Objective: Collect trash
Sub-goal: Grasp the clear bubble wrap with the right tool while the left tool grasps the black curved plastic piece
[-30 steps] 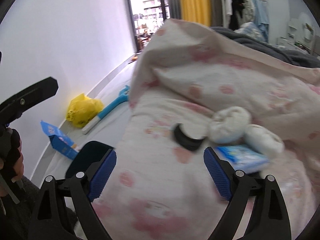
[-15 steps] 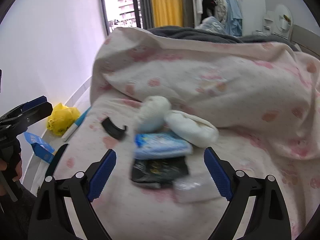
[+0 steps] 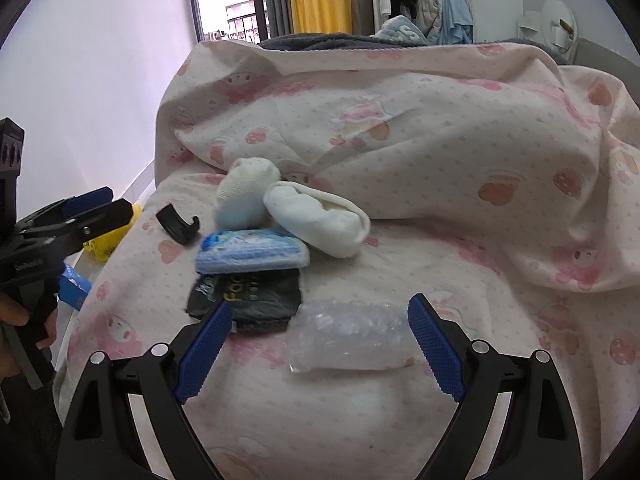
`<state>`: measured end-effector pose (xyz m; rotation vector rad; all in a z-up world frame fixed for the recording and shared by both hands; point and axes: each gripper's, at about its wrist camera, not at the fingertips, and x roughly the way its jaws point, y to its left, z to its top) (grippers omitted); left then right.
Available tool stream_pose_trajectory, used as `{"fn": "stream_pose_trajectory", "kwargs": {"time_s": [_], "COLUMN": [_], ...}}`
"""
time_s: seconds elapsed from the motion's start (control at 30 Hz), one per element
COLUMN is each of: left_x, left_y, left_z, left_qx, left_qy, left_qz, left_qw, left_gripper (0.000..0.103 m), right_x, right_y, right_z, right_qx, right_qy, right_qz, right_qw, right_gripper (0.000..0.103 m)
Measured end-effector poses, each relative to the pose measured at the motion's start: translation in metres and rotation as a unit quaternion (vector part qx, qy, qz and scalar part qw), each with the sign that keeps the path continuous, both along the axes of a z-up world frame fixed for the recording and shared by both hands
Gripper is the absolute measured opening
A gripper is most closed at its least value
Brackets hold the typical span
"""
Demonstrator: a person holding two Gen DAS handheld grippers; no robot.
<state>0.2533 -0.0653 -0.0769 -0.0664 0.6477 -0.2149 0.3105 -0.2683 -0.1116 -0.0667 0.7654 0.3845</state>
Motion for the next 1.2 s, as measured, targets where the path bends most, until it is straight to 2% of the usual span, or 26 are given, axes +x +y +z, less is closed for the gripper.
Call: {"fn": "stream_pose_trajectory", "kwargs": {"time_s": [0.1,0.13,0.17,0.33,0.47,0.83,1.2], "left_x": [0.005,0.007,0.008,0.014,0.019,0.031,0.035], "left_y": [-0.006,-0.008,-0.009,-0.016,-0.02,-0.028,-0.03], "left_z": [-0.006,-0.008,-0.008,-0.014,-0.02,-0.033,-0.035], "left_qx": [-0.005,-0.007,-0.008,-0.008,0.0,0.012,0.009], "left_qy": [0.006,0.008,0.009,0.015,0.025,0.046,0.053], "left_qz": [-0.002,-0.002,-0.003,-0.005,-0.003,-0.013,-0.017], "left_qw": [1.0,0.9999,0.9999,0.9998,0.9997,0.9988,0.9984], "left_gripper": [0.094,0.094,0.094,0.094,0.091,0.066,0.051], "right_x": [0.002,0.003,0.005,0.011,0.014,0.006,-0.004], "right_y": [-0.009,-0.012,-0.015,-0.028,-0.038,-0.054,-0.057], "right_z": [-0.002,-0.004,-0.005,-0.013,-0.01,0.008,0.023], "right_qx": [0.0,-0.001,-0.002,-0.01,0.002,0.032,0.051], "right_qy": [0.003,0.005,0.009,0.021,0.015,-0.002,-0.008], "right_qz": [-0.006,-0.008,-0.01,-0.016,-0.019,-0.014,-0.005], "right_qw": [1.0,1.0,1.0,1.0,1.0,0.999,0.999], "right_gripper": [0.09,0.087,0.075,0.053,0.036,0.034,0.034]}}
